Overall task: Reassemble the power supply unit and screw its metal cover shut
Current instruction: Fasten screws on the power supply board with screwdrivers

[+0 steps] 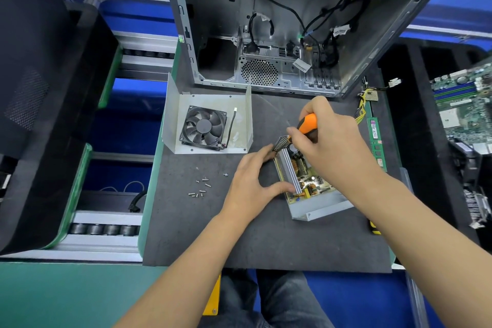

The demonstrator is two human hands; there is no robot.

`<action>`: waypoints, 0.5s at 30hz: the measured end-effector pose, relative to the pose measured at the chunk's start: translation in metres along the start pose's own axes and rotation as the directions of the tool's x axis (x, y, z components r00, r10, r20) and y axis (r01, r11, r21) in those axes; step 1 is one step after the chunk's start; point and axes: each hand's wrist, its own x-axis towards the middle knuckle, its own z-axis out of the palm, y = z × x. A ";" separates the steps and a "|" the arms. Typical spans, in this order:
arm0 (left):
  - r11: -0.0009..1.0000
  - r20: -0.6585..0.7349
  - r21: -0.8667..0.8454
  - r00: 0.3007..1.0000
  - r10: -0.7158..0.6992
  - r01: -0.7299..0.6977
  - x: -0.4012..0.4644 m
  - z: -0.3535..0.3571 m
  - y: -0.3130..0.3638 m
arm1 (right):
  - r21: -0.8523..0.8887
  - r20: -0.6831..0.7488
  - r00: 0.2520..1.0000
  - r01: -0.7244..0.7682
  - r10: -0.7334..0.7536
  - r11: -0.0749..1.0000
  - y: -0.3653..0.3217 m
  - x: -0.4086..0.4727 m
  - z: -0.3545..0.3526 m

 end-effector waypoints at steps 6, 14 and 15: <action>1.000 -0.002 0.006 1.000 0.005 -0.005 0.001 0.000 0.001 | -0.070 0.051 0.999 0.014 -0.010 0.997 -0.004 0.005 -0.006; 1.000 -0.009 -0.004 1.000 -0.008 0.007 0.000 0.000 0.002 | -0.173 0.134 0.991 0.045 -0.022 0.984 -0.015 0.009 -0.012; 1.000 -0.009 -0.008 1.000 -0.010 0.010 0.000 0.000 0.002 | -0.193 0.129 0.991 0.058 -0.033 0.980 -0.016 0.010 -0.012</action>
